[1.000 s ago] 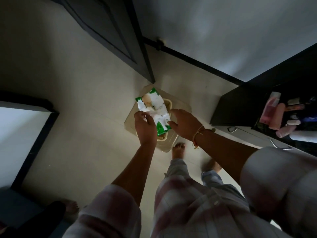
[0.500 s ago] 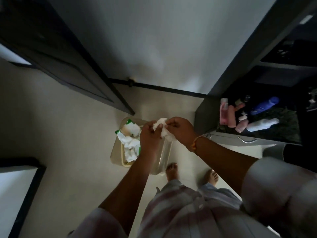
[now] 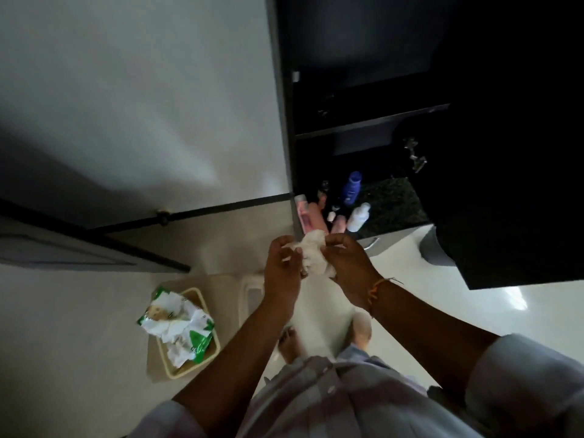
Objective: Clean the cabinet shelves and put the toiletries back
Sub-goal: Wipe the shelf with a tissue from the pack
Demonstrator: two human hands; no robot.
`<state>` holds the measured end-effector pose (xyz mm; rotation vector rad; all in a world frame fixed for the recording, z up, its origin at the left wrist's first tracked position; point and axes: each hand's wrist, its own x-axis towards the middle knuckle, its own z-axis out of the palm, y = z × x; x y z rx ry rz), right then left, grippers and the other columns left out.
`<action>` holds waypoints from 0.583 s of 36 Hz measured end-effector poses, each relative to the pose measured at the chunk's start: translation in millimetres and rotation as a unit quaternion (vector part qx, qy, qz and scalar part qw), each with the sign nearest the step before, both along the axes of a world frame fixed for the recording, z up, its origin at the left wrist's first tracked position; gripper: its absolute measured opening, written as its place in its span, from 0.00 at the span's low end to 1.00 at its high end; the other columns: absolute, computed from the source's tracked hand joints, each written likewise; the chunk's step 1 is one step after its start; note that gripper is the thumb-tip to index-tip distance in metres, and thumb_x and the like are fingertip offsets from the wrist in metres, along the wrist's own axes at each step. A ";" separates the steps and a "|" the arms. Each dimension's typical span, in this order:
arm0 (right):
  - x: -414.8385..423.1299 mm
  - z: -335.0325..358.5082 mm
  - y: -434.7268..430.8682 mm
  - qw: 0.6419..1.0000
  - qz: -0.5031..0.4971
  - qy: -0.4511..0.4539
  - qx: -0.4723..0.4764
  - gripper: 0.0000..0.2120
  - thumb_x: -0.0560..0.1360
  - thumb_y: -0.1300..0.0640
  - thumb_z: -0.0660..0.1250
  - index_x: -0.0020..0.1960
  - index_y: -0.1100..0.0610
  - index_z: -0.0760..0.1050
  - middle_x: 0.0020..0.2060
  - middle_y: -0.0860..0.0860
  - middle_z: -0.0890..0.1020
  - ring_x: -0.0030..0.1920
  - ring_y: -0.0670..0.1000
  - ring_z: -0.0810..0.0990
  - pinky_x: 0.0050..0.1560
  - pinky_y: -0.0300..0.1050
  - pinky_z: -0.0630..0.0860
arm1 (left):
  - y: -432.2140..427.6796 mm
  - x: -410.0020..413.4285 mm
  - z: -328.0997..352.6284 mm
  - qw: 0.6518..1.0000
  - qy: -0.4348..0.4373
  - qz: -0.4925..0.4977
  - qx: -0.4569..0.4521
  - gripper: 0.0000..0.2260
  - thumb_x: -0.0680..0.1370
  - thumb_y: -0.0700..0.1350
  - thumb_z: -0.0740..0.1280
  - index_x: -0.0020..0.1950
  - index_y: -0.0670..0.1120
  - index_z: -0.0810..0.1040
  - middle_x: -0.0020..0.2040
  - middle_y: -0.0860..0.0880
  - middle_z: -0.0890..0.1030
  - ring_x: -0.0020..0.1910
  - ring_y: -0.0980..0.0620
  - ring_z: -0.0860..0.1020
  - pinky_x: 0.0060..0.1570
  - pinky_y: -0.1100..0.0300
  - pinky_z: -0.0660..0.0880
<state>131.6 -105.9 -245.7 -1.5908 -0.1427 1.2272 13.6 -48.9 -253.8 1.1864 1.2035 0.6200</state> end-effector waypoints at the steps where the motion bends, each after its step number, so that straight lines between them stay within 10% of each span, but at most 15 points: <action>1: 11.3 1.6 -9.6 1.000 -0.013 -0.021 -0.008 0.07 0.76 0.63 0.65 0.50 0.52 0.76 0.49 0.57 0.81 0.48 0.56 0.80 0.48 0.58 0.79 | -5.7 12.1 -0.3 0.998 0.026 -0.029 0.054 0.07 0.79 0.41 0.66 0.55 0.49 0.75 0.49 0.47 0.78 0.44 0.50 0.78 0.41 0.60 0.78; 5: 54.9 5.7 -46.4 0.995 -0.063 -0.073 -0.014 0.11 0.76 0.66 0.63 0.45 0.50 0.77 0.47 0.58 0.81 0.44 0.57 0.81 0.45 0.62 0.79 | -32.4 53.3 4.2 0.959 0.086 -0.164 0.214 0.14 0.76 0.41 0.71 0.60 0.49 0.76 0.54 0.57 0.71 0.52 0.63 0.73 0.52 0.76 0.68; 13: 120.4 -0.9 -91.4 0.992 -0.117 0.026 0.046 0.07 0.80 0.63 0.62 0.51 0.54 0.77 0.51 0.57 0.82 0.51 0.56 0.81 0.47 0.48 0.79 | -61.8 136.1 -8.0 0.959 0.085 -0.256 0.083 0.13 0.77 0.42 0.67 0.61 0.49 0.77 0.54 0.55 0.81 0.46 0.65 0.78 0.47 0.74 0.72; 21: 159.4 -40.7 -100.4 0.990 -0.001 -0.137 0.021 0.17 0.77 0.64 0.67 0.64 0.53 0.77 0.55 0.52 0.83 0.51 0.45 0.81 0.52 0.38 0.75 | -70.5 189.6 -44.6 0.967 0.026 -0.250 0.028 0.13 0.74 0.40 0.64 0.56 0.50 0.81 0.50 0.50 0.85 0.50 0.51 0.83 0.53 0.46 0.79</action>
